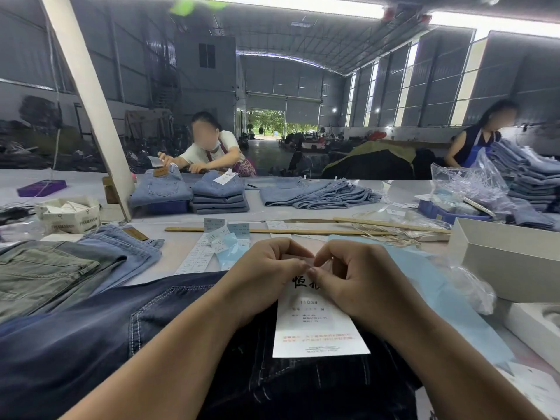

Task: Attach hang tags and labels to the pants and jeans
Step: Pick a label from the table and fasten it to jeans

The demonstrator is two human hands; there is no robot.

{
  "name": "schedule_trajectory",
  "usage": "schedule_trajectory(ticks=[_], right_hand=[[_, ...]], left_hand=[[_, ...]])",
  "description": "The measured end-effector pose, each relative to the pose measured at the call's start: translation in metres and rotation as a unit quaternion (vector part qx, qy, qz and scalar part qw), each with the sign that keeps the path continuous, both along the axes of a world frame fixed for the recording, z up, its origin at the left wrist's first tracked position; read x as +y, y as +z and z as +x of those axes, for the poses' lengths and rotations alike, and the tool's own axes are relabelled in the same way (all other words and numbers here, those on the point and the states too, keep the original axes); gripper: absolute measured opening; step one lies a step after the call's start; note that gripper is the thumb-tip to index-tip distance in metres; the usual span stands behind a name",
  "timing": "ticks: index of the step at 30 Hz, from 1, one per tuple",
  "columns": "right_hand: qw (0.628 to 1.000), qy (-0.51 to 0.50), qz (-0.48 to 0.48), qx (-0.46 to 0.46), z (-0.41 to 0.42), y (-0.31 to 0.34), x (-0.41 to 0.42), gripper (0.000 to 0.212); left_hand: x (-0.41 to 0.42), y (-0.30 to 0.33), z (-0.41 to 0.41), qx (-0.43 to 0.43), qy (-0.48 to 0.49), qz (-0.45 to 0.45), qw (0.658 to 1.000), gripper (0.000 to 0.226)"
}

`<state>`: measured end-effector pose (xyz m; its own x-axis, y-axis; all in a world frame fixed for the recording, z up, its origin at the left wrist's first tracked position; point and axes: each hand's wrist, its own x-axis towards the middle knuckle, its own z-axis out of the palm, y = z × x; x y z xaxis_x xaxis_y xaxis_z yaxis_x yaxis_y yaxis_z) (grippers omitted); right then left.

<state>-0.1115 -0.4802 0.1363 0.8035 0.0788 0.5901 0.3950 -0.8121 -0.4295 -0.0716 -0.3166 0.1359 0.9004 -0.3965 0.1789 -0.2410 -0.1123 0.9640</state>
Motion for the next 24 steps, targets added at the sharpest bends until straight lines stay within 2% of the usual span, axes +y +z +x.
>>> schedule_trajectory(ticks=[7, 24], right_hand=[[0.999, -0.008, -0.035, 0.004, 0.0015, 0.0019, 0.0005, 0.010], [1.000, 0.008, -0.001, 0.022, 0.0052, -0.0011, 0.0014, 0.013]], left_hand=[[0.0002, 0.0023, -0.0016, 0.036, -0.010, -0.024, 0.999, 0.015], [0.0010, 0.0006, -0.0008, 0.001, -0.009, 0.008, 1.000, 0.019]])
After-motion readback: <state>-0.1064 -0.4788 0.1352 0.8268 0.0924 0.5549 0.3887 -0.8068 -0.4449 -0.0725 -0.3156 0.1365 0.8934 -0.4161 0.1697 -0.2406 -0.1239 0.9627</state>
